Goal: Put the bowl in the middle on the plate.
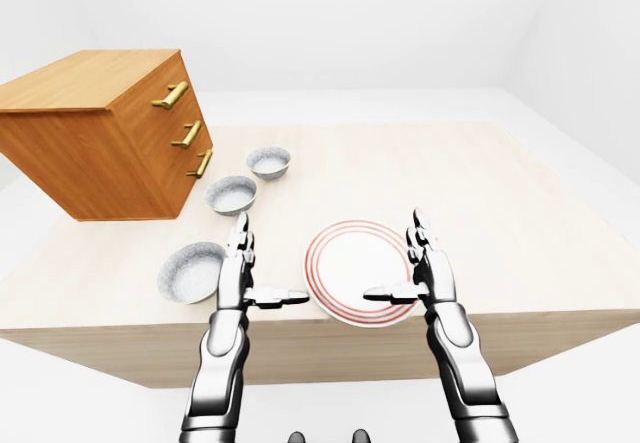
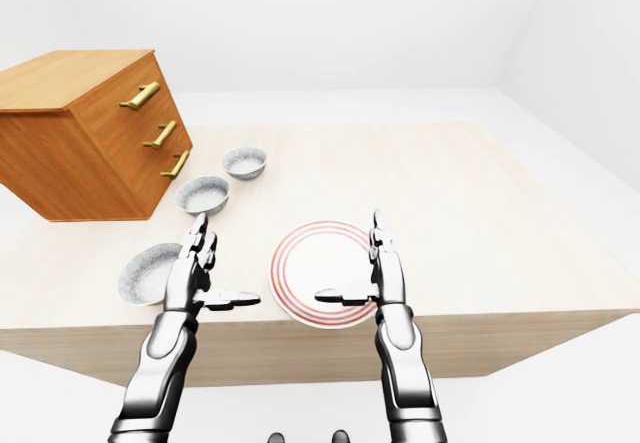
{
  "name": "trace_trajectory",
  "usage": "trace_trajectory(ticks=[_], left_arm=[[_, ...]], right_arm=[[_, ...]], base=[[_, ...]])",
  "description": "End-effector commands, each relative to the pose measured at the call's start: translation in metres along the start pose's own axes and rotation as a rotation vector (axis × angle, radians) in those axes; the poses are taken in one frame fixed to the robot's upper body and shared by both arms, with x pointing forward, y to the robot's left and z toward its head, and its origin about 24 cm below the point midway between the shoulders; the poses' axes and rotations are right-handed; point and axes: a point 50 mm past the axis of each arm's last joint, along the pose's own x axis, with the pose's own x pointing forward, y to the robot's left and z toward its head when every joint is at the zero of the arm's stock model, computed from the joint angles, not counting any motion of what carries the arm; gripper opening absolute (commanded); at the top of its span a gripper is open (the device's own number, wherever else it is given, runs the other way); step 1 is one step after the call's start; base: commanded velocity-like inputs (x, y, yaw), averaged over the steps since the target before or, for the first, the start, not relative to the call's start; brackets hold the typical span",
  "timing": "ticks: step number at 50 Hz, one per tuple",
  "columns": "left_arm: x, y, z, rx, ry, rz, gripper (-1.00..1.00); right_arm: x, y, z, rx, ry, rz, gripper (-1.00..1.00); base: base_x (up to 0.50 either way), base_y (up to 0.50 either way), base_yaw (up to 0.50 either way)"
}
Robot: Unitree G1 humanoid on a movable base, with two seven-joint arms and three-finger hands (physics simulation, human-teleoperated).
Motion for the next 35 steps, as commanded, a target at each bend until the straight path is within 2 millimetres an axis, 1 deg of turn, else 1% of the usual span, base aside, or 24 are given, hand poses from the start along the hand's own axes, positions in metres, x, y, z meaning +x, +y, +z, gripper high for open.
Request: trace_trajectory(ticks=[1, 3, 4, 6, 8, 10, 13, 18, 20, 22, 31, 32, 33, 35], left_arm=[[-0.002, 0.010, -0.002, -0.007, 0.004, 0.016, 1.00], [-0.002, 0.010, -0.002, -0.007, 0.004, 0.016, 1.00], [-0.002, 0.010, -0.003, -0.006, 0.006, 0.018, 1.00], [-0.003, 0.010, -0.002, -0.006, 0.006, 0.019, 1.00], [-0.004, 0.010, -0.002, -0.004, 0.006, 0.018, 1.00], [-0.004, 0.010, -0.002, -0.006, 0.006, 0.020, 1.00], [-0.006, 0.012, -0.002, -0.014, 0.008, 0.029, 1.00], [-0.005, 0.011, -0.001, -0.013, 0.007, 0.028, 1.00], [-0.004, 0.012, -0.002, -0.014, 0.007, 0.028, 1.00], [-0.004, 0.012, -0.003, -0.012, 0.007, 0.028, 1.00], [-0.002, 0.012, -0.006, -0.011, 0.009, 0.029, 1.00], [-0.002, 0.012, -0.005, -0.011, 0.009, 0.029, 1.00], [-0.002, 0.012, -0.005, -0.011, 0.009, 0.029, 1.00], [-0.003, 0.012, -0.005, -0.011, 0.009, 0.027, 1.00]], right_arm=[[0.001, -0.011, 0.007, -0.002, 0.016, -0.037, 1.00], [0.001, -0.012, 0.007, 0.001, 0.015, -0.038, 1.00], [0.000, -0.010, 0.013, -0.025, -0.009, -0.033, 1.00], [0.000, -0.012, 0.013, -0.030, -0.011, -0.038, 1.00], [-0.001, -0.012, 0.023, -0.021, -0.052, -0.041, 1.00], [-0.001, -0.013, 0.022, -0.026, -0.048, -0.053, 1.00], [-0.004, -0.007, 0.029, -0.034, -0.080, -0.032, 1.00], [-0.008, -0.009, 0.042, -0.060, -0.133, -0.037, 1.00], [-0.009, -0.013, 0.038, -0.065, -0.116, -0.043, 1.00], [-0.013, -0.015, 0.048, -0.081, -0.159, -0.045, 1.00], [-0.022, -0.036, 0.051, -0.153, -0.158, -0.064, 1.00], [-0.024, -0.038, 0.055, -0.170, -0.176, -0.069, 1.00], [-0.024, -0.038, 0.056, -0.171, -0.177, -0.069, 1.00], [-0.028, -0.046, 0.058, -0.220, -0.180, -0.095, 1.00]], base=[[0.00, 0.00, 0.00], [0.00, 0.00, 0.00], [0.00, 0.00, 0.00], [0.00, 0.00, 0.00], [0.00, 0.00, 0.00], [0.00, 0.00, 0.00], [0.00, 0.00, 0.00], [0.00, 0.00, 0.00], [0.00, 0.00, 0.00], [0.00, 0.00, 0.00], [0.00, 0.00, 0.00], [0.00, 0.00, 0.00], [0.00, 0.00, 0.00], [0.00, 0.00, 0.00]])
